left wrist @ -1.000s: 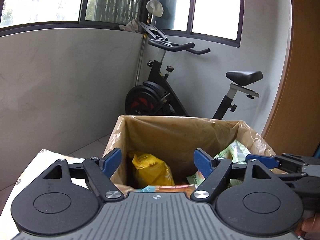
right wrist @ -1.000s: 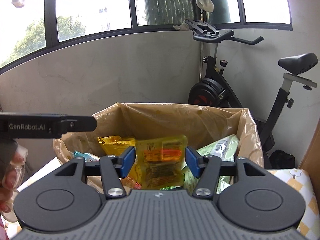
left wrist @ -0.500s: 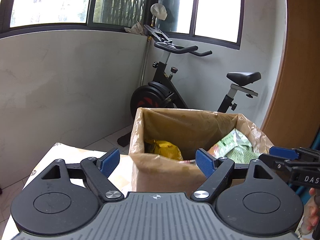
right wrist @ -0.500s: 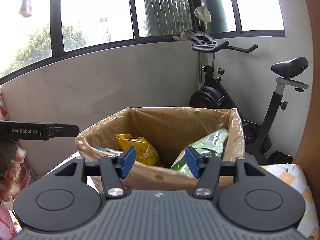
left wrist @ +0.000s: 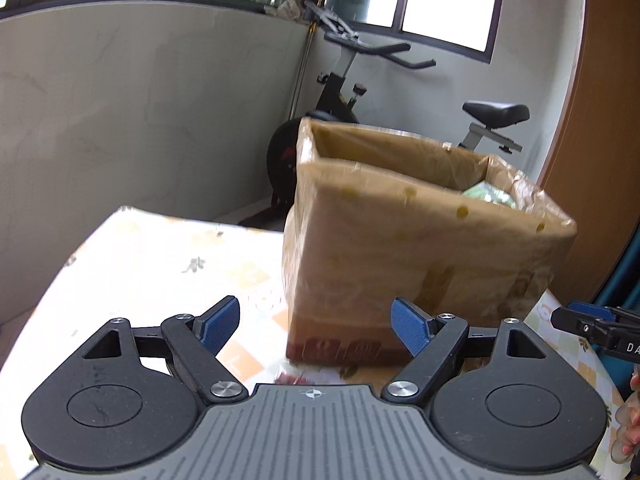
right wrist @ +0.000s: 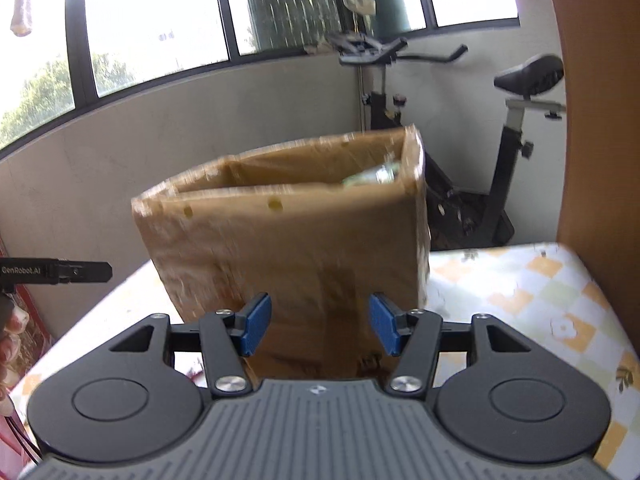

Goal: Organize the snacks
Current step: 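Grasp the red candy packet with the left tool while the right tool grasps the cracker pack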

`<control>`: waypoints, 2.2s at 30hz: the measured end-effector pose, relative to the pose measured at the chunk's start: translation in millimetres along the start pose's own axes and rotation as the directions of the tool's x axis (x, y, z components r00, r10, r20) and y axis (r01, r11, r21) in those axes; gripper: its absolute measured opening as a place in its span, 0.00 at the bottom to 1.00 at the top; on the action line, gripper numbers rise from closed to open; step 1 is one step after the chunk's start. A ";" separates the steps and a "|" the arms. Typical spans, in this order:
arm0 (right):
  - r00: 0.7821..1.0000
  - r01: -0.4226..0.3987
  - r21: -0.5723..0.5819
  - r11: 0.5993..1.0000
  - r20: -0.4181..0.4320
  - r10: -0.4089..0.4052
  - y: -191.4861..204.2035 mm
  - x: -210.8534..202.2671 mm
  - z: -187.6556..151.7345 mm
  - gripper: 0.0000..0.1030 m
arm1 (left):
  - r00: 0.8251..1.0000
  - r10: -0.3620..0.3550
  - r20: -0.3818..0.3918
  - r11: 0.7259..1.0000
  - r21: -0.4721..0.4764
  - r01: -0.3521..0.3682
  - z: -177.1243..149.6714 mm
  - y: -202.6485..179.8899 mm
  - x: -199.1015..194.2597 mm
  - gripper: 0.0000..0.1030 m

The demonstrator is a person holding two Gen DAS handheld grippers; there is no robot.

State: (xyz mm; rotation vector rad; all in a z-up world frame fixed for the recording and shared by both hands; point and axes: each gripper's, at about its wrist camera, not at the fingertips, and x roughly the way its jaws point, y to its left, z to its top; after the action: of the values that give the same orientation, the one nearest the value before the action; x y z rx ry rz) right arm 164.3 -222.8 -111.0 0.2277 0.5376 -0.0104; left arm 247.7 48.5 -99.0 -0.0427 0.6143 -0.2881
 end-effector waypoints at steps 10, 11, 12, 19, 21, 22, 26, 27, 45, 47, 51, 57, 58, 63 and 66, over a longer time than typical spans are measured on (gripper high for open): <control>0.982 -0.016 0.048 0.999 -0.188 0.025 -5.8 45.5 -51.7 0.57 | 0.995 0.021 -0.097 0.998 -0.050 -0.026 -41.8 10.5 25.8 0.82; 0.978 -0.017 0.055 0.998 -0.209 0.028 -5.2 50.9 -55.7 0.57 | 0.994 0.023 -0.106 0.998 -0.055 -0.029 -46.6 10.7 26.9 0.82; 0.973 -0.017 0.060 0.998 -0.227 0.031 -4.9 55.6 -59.4 0.57 | 0.993 0.024 -0.115 0.998 -0.059 -0.031 -50.1 11.7 28.6 0.82; 0.958 -0.009 0.036 0.999 -0.287 0.019 2.7 82.1 -73.4 0.58 | 0.986 0.031 -0.162 0.994 -0.101 -0.048 -70.5 14.5 35.0 0.81; 0.957 -0.008 0.019 1.000 -0.291 0.013 5.4 89.7 -74.1 0.58 | 0.984 0.032 -0.173 0.993 -0.109 -0.052 -74.9 14.3 36.3 0.81; 0.956 -0.006 0.012 1.000 -0.293 0.009 6.7 93.2 -74.9 0.58 | 0.983 0.032 -0.178 0.992 -0.112 -0.053 -77.4 13.6 36.7 0.81; 0.956 0.007 -0.046 0.999 -0.292 -0.020 13.0 102.9 -79.3 0.58 | 0.979 0.033 -0.201 0.991 -0.124 -0.059 -86.3 10.6 38.2 0.81; 0.958 0.007 -0.061 0.998 -0.287 -0.024 14.0 103.0 -80.8 0.57 | 0.978 0.033 -0.206 0.990 -0.127 -0.061 -88.3 9.9 38.6 0.81; 0.984 -0.039 -0.096 0.995 -0.174 0.021 -4.7 75.3 -105.9 0.55 | 0.957 0.144 -0.253 0.957 -0.211 -0.200 -92.6 4.8 76.4 0.81; 0.985 -0.042 -0.089 0.995 -0.172 0.027 -6.4 74.9 -106.5 0.55 | 0.953 0.161 -0.257 0.952 -0.215 -0.219 -90.8 4.7 83.5 0.81; 0.985 -0.049 -0.076 0.996 -0.169 0.035 -10.3 71.8 -106.1 0.55 | 0.945 0.182 -0.271 0.950 -0.200 -0.240 -91.1 -0.1 95.8 0.81; 0.985 -0.052 -0.071 0.996 -0.166 0.040 -10.0 72.6 -106.6 0.55 | 0.947 0.198 -0.254 0.960 -0.142 -0.240 -95.8 -9.3 99.1 0.82; 0.985 -0.052 -0.071 0.996 -0.166 0.040 -9.9 72.6 -106.5 0.55 | 0.947 0.197 -0.252 0.961 -0.140 -0.237 -97.0 -9.1 97.2 0.82; 0.985 -0.054 -0.067 0.996 -0.166 0.042 -10.1 72.0 -106.0 0.55 | 0.959 0.161 -0.232 0.970 -0.145 -0.197 -107.5 -6.5 79.9 0.75; 0.985 -0.055 -0.066 0.996 -0.166 0.043 -10.5 72.0 -105.9 0.55 | 0.962 0.162 -0.220 0.973 -0.124 -0.192 -114.9 -5.8 68.0 0.74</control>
State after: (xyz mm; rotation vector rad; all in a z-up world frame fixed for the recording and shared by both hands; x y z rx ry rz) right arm 171.8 -206.4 -238.3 0.1734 0.6953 0.0761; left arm 233.3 29.2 -230.4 -0.0967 0.8427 -0.0731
